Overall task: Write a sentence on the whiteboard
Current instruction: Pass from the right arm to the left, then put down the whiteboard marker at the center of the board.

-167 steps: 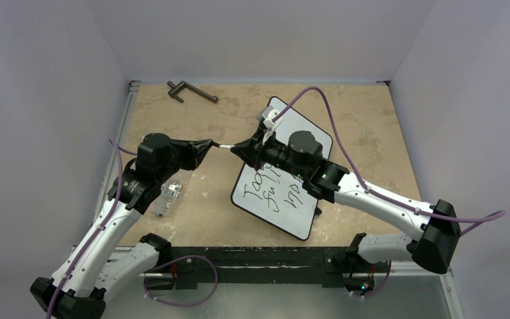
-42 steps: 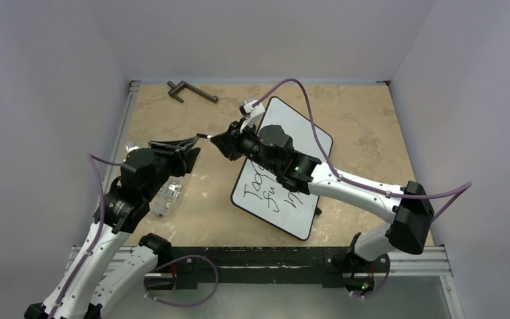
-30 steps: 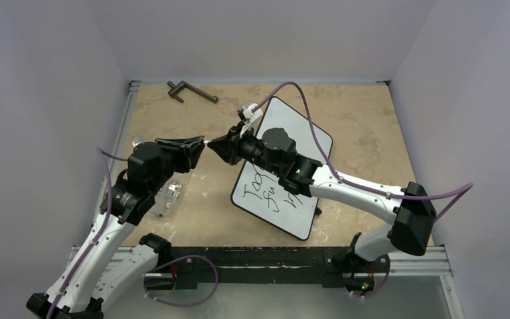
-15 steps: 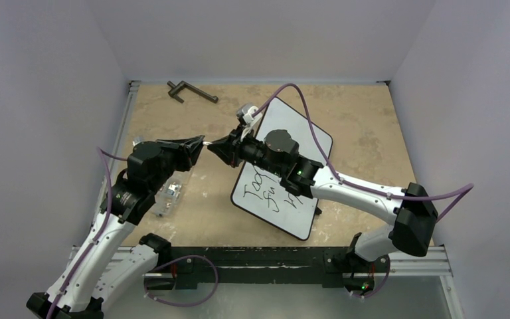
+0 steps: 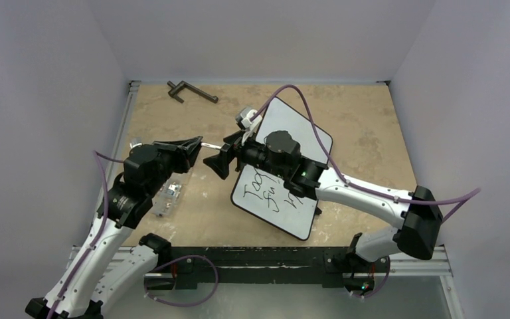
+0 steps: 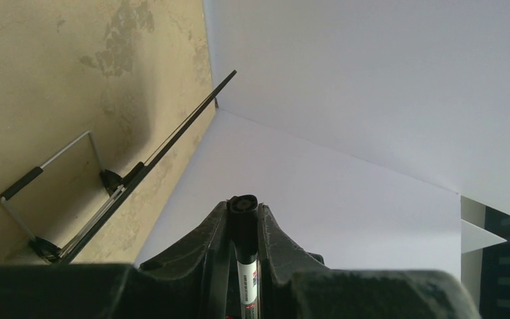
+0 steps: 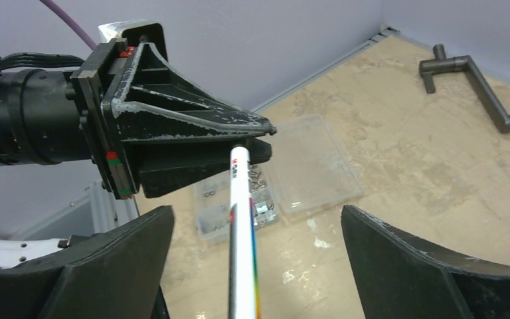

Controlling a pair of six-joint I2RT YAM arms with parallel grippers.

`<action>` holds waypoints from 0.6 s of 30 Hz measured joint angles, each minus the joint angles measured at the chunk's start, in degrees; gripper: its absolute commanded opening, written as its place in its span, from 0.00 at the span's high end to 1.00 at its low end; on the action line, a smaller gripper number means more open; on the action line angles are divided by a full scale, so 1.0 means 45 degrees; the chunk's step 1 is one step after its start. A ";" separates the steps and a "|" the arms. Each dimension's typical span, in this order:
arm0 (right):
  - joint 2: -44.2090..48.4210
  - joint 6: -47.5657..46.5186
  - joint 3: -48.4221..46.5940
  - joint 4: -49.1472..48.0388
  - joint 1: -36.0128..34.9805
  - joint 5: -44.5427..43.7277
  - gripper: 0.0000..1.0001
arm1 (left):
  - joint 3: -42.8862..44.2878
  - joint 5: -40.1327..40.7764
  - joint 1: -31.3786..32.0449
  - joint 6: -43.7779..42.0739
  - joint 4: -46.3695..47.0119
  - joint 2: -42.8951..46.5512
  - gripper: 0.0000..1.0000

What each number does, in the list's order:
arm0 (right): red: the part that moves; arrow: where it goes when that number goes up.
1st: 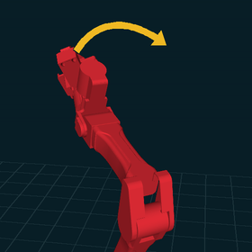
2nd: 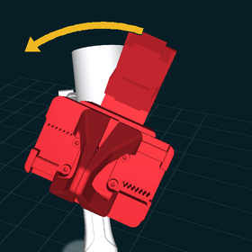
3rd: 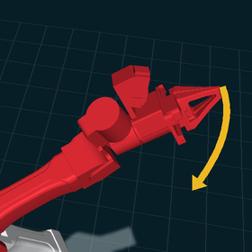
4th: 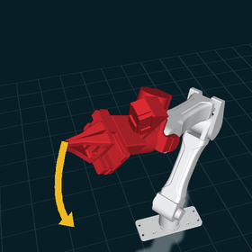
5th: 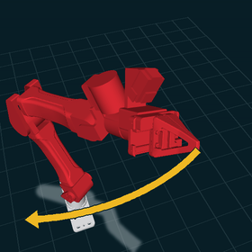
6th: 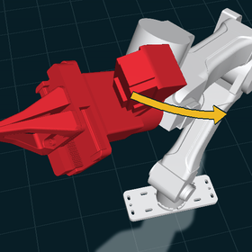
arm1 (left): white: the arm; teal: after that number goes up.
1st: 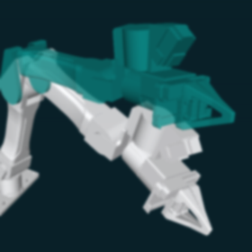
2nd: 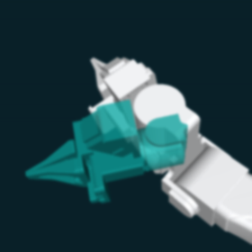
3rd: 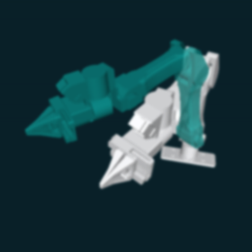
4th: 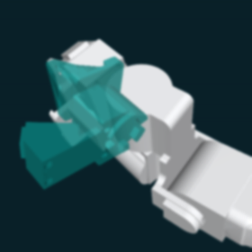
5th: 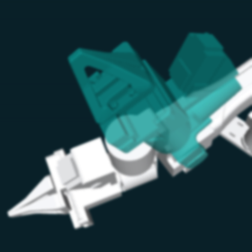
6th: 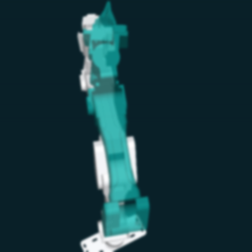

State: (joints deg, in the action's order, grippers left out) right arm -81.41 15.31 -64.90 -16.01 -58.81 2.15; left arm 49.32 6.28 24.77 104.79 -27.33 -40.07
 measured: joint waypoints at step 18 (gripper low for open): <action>0.3740 -0.0461 -0.0690 0.4847 0.0000 -0.2346 0.01 | 0.1763 0.1685 -0.0291 -0.4828 -0.3381 0.0427 1.00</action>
State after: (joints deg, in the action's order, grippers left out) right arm -64.58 13.23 -68.01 5.80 -58.81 -8.40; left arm 57.25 13.87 23.46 83.07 -42.54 -38.15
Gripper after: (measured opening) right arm 0.987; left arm 0.165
